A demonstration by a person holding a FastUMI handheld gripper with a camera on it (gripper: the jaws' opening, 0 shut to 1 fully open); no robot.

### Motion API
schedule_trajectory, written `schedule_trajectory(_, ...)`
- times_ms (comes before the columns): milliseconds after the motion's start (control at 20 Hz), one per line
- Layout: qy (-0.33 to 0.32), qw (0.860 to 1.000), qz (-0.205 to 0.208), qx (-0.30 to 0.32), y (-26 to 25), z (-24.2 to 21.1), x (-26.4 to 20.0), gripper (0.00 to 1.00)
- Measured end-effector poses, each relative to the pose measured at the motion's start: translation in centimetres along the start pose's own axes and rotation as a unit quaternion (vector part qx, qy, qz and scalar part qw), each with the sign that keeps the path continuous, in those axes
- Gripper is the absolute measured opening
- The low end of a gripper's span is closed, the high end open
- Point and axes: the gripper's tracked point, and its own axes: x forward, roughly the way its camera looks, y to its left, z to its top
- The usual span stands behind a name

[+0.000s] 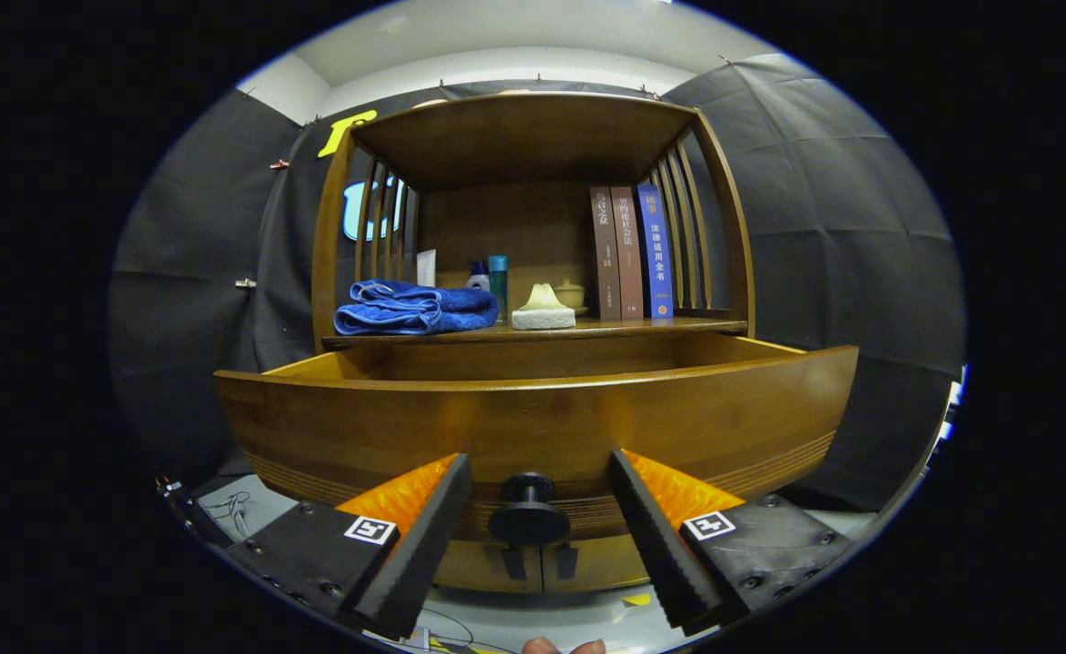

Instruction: Pull open the drawer, take out the items inside it, and place them on the countertop above the cabinet.

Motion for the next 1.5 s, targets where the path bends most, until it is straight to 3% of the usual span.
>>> schedule_trajectory(400,-0.008,1.0,-0.008,-0.014,0.0,0.3,0.5,1.0)
schedule_trajectory(1500,0.008,0.999,-0.01,-0.042,0.0,1.0,12.4,1.0)
